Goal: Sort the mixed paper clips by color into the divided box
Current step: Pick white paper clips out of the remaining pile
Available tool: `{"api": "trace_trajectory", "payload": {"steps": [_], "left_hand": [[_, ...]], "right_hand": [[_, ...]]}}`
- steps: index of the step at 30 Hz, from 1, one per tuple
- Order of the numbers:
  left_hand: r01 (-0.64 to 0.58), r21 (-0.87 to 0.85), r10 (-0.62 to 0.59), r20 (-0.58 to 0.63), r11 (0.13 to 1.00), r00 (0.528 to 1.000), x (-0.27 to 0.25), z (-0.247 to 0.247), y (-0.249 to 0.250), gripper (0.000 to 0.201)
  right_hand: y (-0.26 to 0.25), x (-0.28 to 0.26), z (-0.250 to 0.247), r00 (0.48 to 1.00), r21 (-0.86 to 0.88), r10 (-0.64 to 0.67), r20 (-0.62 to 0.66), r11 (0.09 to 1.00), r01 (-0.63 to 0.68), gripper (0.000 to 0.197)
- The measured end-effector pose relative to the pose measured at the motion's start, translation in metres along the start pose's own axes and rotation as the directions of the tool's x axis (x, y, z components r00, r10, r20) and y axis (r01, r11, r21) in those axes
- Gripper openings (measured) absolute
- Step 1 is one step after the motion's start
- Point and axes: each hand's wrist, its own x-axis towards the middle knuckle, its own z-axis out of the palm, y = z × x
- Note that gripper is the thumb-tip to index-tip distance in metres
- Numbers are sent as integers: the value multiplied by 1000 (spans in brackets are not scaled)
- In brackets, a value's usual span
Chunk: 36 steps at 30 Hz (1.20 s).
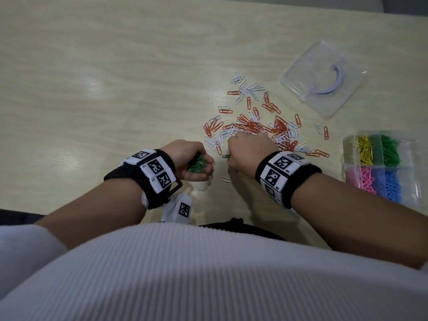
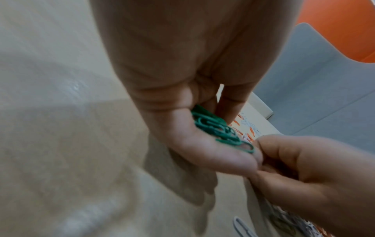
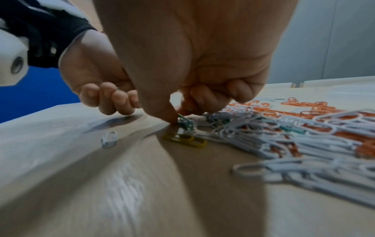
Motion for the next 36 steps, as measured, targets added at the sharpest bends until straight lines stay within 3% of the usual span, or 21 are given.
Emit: {"api": "trace_trajectory", "payload": {"steps": [3,6,9,11,14,17,19,25,30,36], "left_hand": [[-2,8,2,-9,1000,1000,2,2,1,27],[-39,5,39,-27,999,999,2,7,1,21],[-76,-10,76,-1,997,997,3,13,3,19],[-55,-48,57,48,997,997,2,15,4,19],[-9,-70,18,128,998,992,2,15,4,26],[-5,-63,12,125,998,992,3,17,4,27],[0,-58,7,112,998,994,3,17,3,28],[11,-19,-10,89,1000,996,0,22,5,25],[-19,40,15,89,999,996,-2,30,6,25],[-40,68,34,91,997,995,-2,34,6,25]], "right_hand": [[1,-5,-4,1000,60,-16,-23,998,17,19],[-4,-10,-11,989,288,-135,-53,947,144,9],[-7,-12,-15,972,361,-219,-83,903,234,4],[1,-14,-16,980,436,-144,-136,880,189,9],[23,-16,-15,973,532,102,-208,846,25,15],[45,-17,-12,952,454,274,-141,872,-184,19],[55,-21,-10,946,383,304,-116,892,-240,19],[51,-27,1,977,232,199,-80,957,-176,9],[42,-23,7,983,72,163,-83,985,-157,13],[47,-30,1,984,52,178,-3,983,-178,12]]}}
